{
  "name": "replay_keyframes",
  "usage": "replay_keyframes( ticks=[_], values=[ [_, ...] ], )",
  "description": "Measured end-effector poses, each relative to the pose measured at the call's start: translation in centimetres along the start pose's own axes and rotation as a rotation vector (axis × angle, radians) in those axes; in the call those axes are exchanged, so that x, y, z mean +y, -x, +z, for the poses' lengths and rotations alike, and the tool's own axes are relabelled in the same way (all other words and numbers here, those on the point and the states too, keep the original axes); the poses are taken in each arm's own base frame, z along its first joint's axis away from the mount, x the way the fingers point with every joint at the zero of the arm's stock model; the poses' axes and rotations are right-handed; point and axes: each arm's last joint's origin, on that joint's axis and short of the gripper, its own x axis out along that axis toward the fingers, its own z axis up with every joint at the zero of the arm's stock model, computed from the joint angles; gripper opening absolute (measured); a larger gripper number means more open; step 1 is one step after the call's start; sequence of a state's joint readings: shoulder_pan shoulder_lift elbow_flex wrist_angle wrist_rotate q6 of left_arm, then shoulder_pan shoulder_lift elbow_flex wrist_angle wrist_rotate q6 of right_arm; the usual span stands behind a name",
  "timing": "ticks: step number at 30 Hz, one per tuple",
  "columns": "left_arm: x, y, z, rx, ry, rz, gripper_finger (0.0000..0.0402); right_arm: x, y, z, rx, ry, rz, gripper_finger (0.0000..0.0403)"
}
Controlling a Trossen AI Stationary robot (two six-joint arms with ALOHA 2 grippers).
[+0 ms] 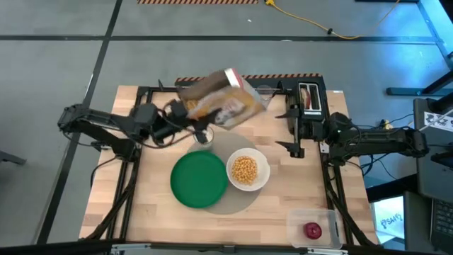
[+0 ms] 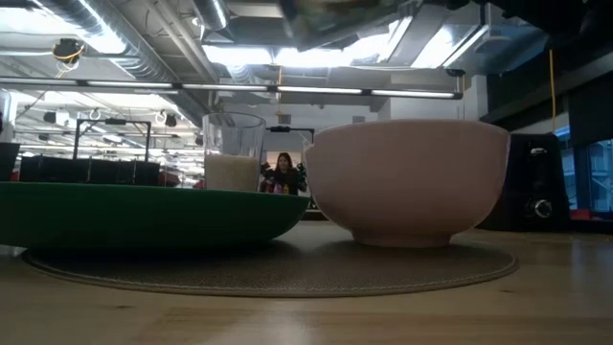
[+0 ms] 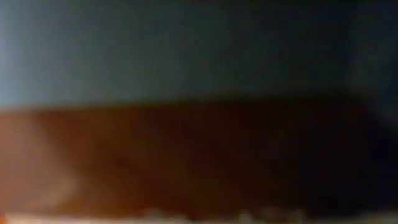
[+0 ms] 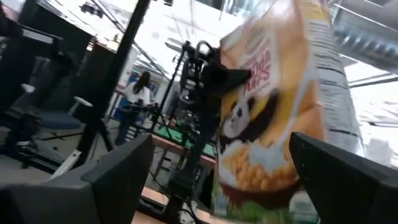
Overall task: Arrange a breakfast setting
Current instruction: Pour the cereals from cereal box into the white bowl
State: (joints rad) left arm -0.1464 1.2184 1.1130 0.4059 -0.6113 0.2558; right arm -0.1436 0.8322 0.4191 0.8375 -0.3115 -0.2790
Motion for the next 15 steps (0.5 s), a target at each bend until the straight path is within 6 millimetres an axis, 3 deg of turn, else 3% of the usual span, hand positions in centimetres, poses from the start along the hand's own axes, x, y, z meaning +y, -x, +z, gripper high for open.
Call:
replay_keyframes(
  ticks=[5, 15],
  values=[
    [1.4, 1.5, 0.9, 0.061, -0.017, 0.073, 0.0211, 0.0, 0.0, 0.0, 0.007, 0.001, -0.01, 0.0365],
    [4.4, 4.1, 1.5, 0.225, -0.111, 0.424, 0.0211, 0.5, 0.1, -1.6, 0.165, -0.041, 0.042, 0.0364]
  ],
)
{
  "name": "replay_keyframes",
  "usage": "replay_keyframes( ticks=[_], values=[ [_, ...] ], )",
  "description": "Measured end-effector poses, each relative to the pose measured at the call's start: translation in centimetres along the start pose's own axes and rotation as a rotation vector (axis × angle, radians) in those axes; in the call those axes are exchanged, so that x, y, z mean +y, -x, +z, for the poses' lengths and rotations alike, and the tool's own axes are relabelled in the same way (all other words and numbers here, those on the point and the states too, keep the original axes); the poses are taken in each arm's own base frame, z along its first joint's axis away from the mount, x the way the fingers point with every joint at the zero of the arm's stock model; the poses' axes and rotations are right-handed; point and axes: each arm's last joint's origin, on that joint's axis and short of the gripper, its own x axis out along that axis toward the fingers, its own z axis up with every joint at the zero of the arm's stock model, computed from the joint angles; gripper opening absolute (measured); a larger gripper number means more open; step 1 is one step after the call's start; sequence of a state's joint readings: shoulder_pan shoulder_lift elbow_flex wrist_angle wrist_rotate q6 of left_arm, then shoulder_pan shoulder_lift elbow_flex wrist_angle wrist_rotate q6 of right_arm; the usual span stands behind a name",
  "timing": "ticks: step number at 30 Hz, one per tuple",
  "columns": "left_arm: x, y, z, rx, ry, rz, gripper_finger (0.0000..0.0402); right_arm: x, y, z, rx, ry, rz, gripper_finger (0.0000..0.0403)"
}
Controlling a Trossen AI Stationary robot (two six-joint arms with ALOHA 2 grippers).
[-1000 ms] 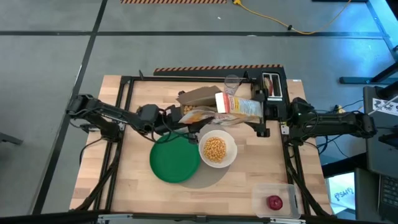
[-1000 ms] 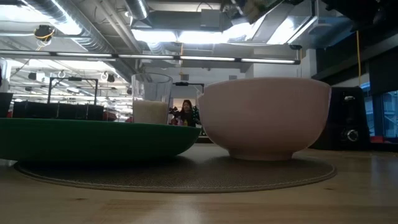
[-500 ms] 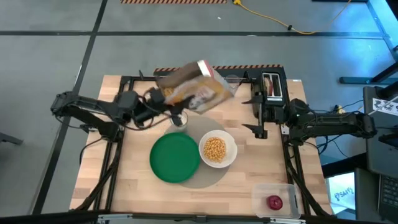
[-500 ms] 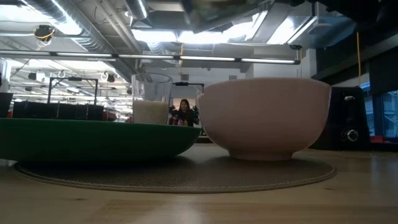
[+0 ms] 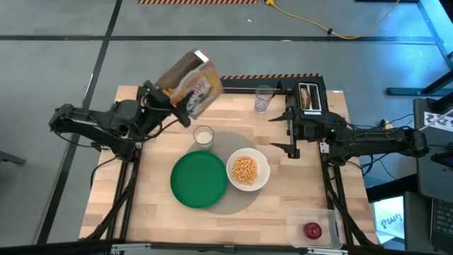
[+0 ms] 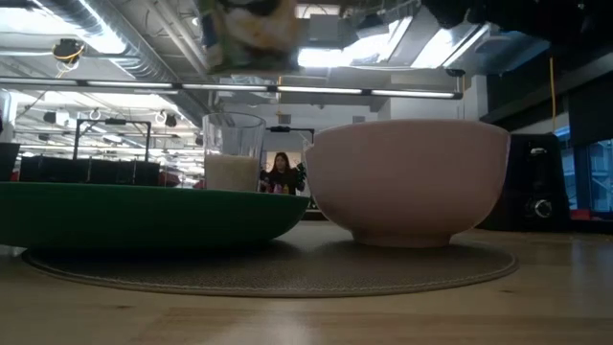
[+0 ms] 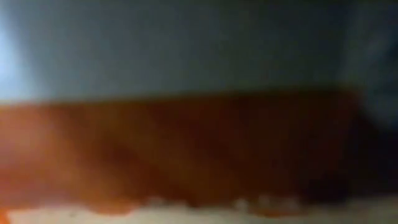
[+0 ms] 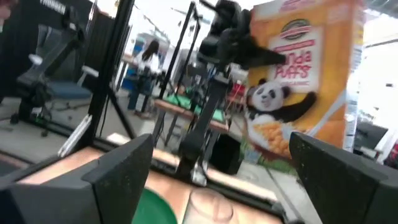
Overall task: Arrange a breakfast setting
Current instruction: Pour the cereals from cereal box into the white bowl
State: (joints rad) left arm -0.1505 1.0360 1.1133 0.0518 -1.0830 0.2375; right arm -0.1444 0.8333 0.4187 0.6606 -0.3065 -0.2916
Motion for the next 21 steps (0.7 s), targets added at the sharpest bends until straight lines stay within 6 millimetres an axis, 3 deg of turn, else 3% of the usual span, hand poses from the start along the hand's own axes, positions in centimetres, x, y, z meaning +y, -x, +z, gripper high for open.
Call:
replay_keyframes(
  ticks=[6, 21],
  values=[
    [1.4, 0.0, -0.6, 0.073, -0.045, 0.177, 0.0211, 0.2, 0.0, -0.7, 0.069, -0.015, 0.023, 0.0364],
    [5.2, -2.7, -5.5, 0.319, -0.009, 0.374, 0.0211, 0.5, 0.1, -1.3, 0.116, -0.013, 0.078, 0.0364]
  ],
)
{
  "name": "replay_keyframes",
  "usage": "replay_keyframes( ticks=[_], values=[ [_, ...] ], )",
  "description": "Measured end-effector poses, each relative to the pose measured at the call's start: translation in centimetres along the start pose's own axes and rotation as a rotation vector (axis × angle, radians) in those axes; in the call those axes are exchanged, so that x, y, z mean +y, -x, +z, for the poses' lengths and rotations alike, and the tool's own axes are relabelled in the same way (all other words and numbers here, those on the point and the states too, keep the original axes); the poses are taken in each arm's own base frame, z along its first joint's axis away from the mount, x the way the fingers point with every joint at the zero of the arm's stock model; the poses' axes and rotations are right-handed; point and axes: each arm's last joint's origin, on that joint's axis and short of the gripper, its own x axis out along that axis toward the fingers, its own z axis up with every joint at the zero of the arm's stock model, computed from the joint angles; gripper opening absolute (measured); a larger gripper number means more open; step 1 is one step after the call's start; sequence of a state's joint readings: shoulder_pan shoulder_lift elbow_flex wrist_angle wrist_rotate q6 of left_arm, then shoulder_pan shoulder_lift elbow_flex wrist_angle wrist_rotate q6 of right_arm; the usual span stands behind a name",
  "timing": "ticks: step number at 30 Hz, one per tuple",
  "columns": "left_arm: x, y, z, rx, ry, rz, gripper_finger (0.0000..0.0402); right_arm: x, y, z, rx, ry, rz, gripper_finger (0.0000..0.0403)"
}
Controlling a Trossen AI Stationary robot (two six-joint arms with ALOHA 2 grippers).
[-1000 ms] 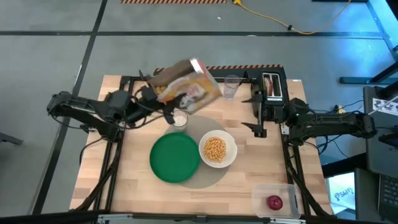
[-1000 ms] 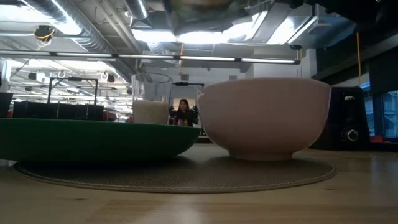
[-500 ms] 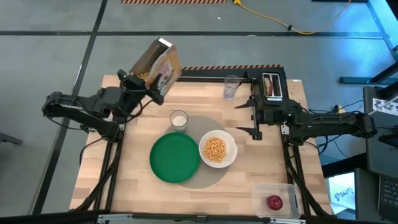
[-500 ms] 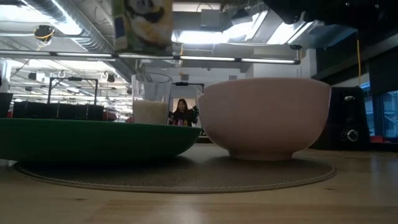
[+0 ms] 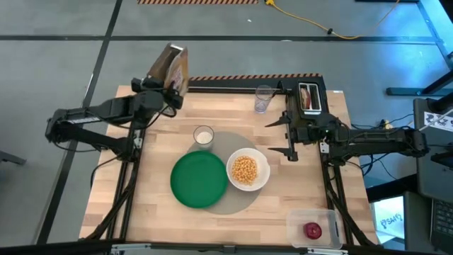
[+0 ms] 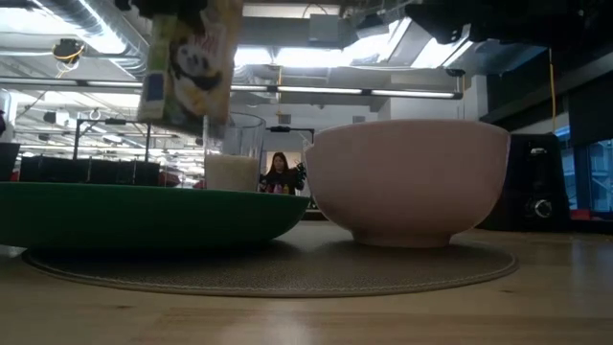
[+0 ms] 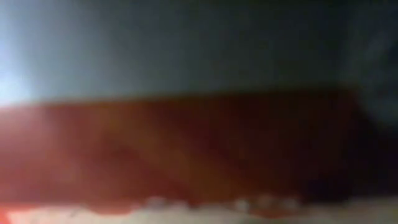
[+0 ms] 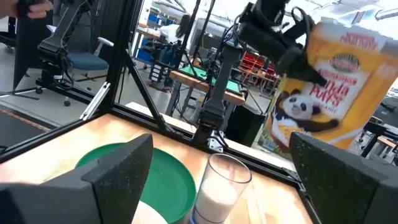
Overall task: Arrange a breakfast setting
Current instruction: Pour the cereals from cereal box into the white bowl
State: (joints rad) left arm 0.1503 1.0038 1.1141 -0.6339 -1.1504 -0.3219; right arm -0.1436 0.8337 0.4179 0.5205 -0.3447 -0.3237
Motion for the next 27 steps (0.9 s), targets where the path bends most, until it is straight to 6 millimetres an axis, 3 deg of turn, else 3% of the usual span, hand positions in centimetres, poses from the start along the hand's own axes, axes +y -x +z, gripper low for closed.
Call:
replay_keyframes(
  ticks=[12, 27],
  values=[
    [1.7, -2.3, -1.9, 0.114, -0.023, 0.166, 0.0212, 0.0, 0.0, 0.0, 0.0, 0.022, 0.0, 0.0364],
    [1.2, -5.0, -9.8, 0.112, 0.016, 0.23, 0.0212, 0.0, 0.0, 0.0, -0.004, 0.022, 0.01, 0.0364]
  ],
)
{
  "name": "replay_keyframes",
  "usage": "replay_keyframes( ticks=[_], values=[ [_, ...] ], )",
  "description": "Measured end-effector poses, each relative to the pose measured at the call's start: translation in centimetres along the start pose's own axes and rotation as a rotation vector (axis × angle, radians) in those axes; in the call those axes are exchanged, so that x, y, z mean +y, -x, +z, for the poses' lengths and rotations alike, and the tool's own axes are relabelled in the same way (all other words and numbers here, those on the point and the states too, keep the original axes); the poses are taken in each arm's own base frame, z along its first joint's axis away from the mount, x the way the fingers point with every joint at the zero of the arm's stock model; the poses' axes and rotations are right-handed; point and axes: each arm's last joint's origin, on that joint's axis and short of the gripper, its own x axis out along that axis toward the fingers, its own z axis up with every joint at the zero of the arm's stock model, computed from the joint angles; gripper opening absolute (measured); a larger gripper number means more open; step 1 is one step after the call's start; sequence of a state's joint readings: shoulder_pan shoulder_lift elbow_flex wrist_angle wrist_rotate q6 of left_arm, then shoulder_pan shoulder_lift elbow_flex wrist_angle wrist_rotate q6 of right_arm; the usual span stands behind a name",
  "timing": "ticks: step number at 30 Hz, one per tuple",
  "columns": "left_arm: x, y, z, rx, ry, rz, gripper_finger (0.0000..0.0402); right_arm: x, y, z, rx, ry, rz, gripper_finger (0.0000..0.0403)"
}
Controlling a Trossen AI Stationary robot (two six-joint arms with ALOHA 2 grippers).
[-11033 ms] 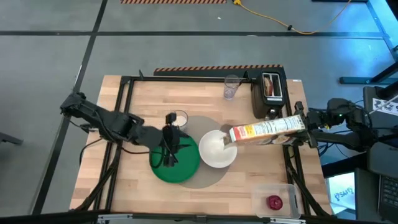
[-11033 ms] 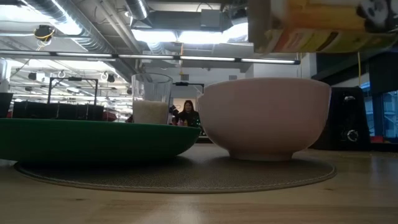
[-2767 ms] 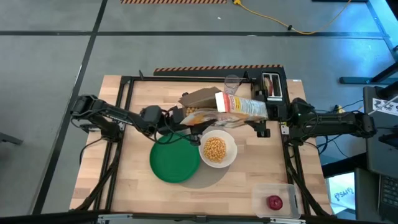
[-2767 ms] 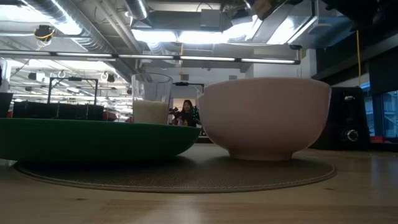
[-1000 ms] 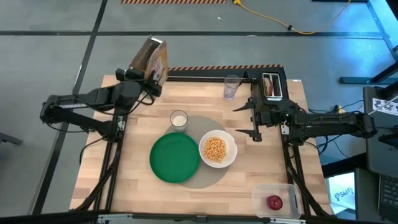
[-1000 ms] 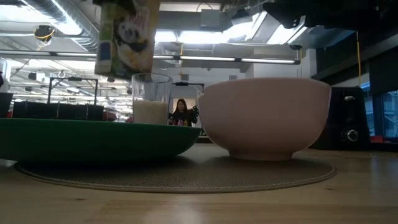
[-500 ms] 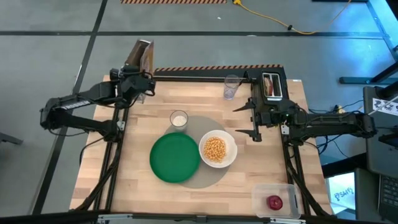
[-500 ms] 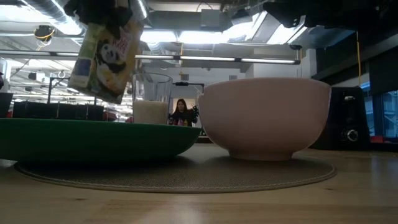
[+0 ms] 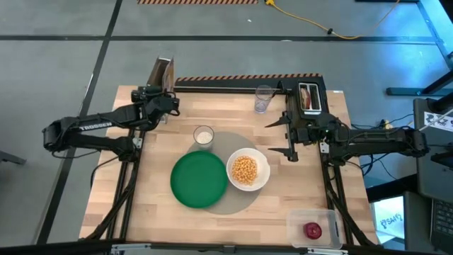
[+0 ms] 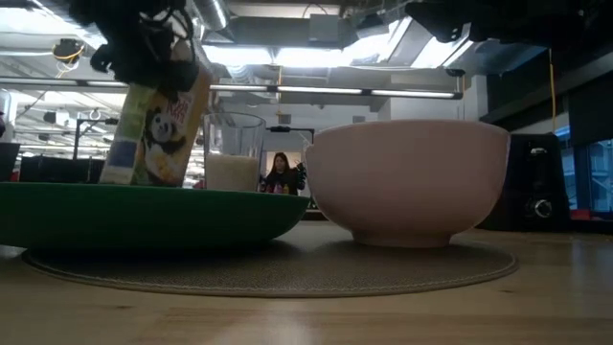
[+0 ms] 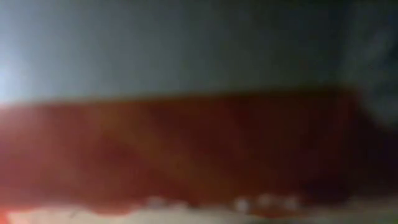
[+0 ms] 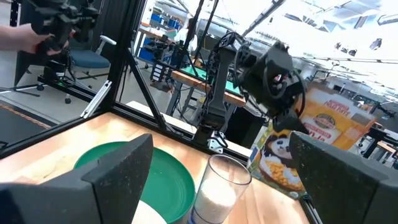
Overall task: Arrange a breakfast setting
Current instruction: Pour the cereals from cereal box into the white bowl
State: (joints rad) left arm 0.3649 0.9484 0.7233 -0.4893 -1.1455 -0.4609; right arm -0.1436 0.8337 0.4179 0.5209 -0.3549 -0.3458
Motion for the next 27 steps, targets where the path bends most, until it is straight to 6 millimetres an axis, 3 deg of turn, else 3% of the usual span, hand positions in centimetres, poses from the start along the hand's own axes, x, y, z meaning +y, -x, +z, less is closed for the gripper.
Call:
replay_keyframes(
  ticks=[15, 27],
  values=[
    [1.0, -1.3, -4.1, -0.012, 0.045, 0.049, 0.0212, 0.0, 0.0, 0.0, 0.001, 0.0, -0.003, 0.0364],
    [1.0, -1.4, -4.5, -0.009, 0.022, 0.055, 0.0217, 0.0, 0.0, 0.0, 0.002, 0.0, -0.005, 0.0364]
  ],
)
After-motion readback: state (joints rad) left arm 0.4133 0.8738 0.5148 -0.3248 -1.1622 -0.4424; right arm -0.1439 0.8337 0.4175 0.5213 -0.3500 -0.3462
